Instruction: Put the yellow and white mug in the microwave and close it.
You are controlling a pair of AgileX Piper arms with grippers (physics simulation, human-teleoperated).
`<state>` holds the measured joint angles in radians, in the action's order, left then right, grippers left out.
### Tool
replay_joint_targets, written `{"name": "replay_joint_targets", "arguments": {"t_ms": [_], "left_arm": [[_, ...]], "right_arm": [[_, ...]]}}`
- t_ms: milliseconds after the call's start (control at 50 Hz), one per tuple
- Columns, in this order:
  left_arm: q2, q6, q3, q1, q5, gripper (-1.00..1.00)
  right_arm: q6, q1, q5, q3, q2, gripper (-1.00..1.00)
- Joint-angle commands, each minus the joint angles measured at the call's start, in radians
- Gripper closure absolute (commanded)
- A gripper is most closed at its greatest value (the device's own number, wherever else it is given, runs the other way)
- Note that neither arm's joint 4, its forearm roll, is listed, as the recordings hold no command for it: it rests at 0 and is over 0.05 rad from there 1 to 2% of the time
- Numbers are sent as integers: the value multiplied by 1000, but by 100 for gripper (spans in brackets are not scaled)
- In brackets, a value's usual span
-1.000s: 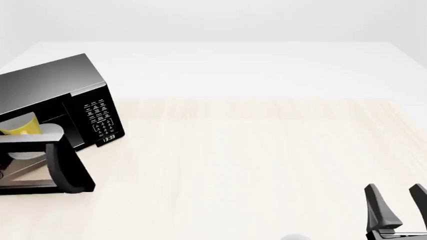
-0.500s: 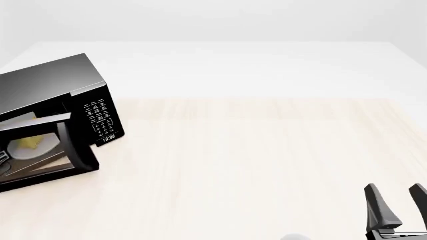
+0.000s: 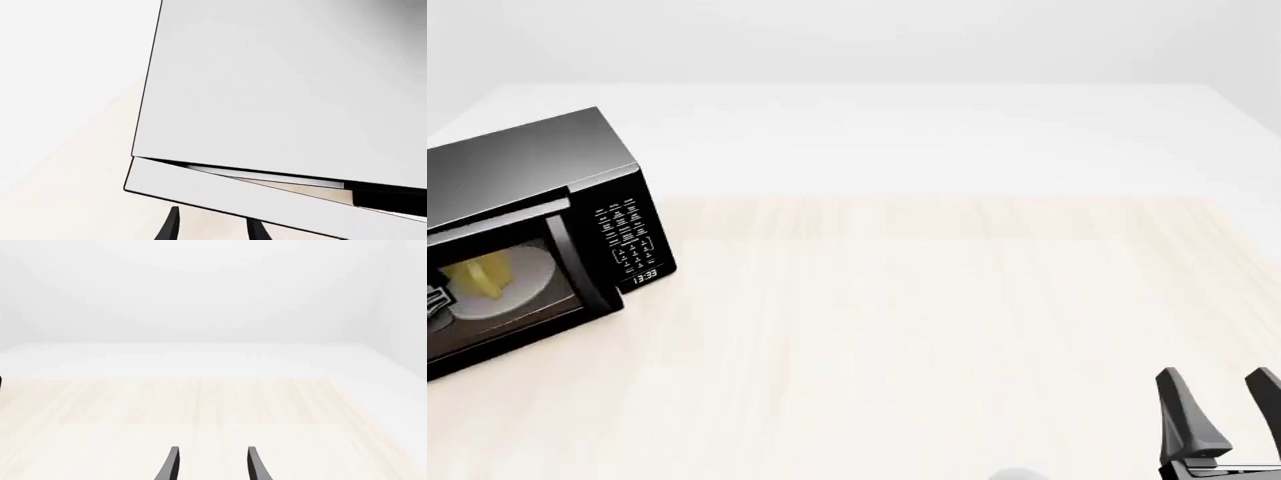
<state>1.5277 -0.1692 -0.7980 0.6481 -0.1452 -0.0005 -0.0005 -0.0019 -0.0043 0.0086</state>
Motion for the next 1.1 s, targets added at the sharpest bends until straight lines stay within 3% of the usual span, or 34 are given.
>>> {"name": "replay_joint_targets", "arguments": {"t_ms": [20,360,460,640,840,1100], "left_arm": [[12,-2,-42,-16,13,-100],[77,-5,-88,-15,23,-100],[122,-47,-106,-2,6,-100],[119,-58,-108,-3,4,-100],[57,-52,-62,-41,8,-100],[-74,-42,23,-29,-13,-100]], "right_arm": [[0,0,0,0,0,-100],[0,0,0,0,0,-100],[0,0,0,0,0,-100],[0,0,0,0,0,-100],[0,0,0,0,0,-100],[0,0,0,0,0,-100]]}}
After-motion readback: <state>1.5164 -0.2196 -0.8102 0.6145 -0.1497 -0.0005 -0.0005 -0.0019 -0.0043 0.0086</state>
